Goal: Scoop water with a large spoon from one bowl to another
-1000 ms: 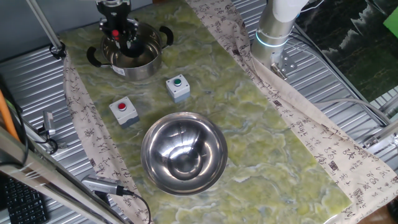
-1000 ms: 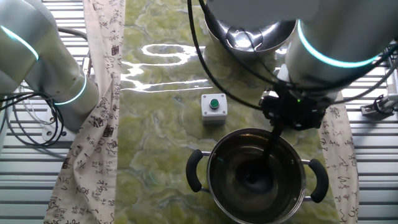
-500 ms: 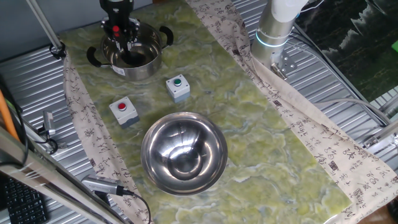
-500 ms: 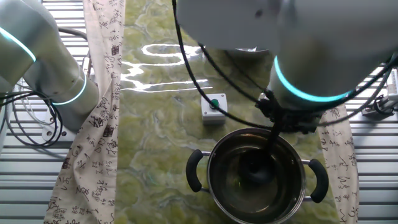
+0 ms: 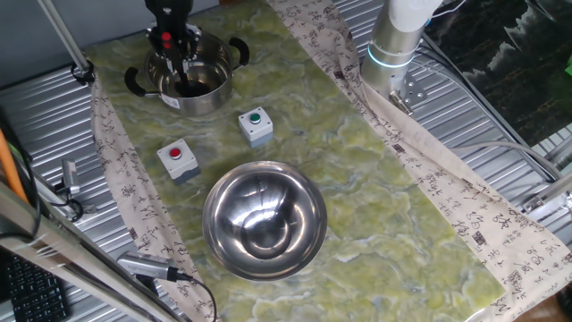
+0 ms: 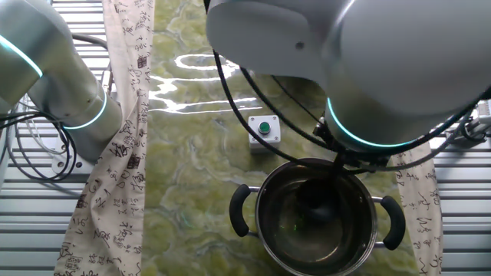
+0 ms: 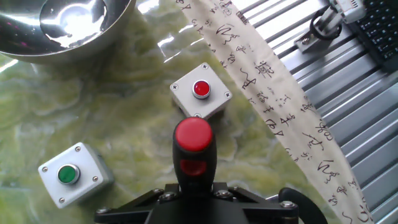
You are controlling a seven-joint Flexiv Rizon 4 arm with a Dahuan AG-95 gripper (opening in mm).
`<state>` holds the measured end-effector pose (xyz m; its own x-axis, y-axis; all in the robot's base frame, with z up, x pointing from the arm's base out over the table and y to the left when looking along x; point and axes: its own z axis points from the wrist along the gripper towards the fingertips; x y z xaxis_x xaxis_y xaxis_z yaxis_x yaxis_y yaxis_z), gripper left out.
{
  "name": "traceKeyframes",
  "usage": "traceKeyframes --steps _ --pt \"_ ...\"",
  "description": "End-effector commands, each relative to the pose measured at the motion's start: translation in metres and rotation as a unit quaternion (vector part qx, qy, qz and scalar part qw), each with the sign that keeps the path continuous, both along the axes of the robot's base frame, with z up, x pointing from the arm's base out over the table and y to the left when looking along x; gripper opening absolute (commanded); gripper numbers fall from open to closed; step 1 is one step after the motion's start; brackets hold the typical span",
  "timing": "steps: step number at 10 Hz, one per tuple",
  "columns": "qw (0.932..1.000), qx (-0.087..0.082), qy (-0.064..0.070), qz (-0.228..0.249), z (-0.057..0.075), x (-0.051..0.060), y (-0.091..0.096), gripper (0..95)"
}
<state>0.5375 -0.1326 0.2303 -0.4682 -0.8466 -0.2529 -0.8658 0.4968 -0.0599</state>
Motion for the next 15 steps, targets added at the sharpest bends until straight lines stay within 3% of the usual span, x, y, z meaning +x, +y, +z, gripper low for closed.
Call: traceKeyframes --steps 1,4,15 --pt "1.0 -0.002 -0.001 0.003 -0.006 0.0 -0.002 0.0" --pt "1.0 -0.002 -0.007 0.006 -0.019 -0.004 -0.007 0.0" --pt "0.9998 -0.003 -0.02 0.009 -0.047 -0.023 -0.02 0.0"
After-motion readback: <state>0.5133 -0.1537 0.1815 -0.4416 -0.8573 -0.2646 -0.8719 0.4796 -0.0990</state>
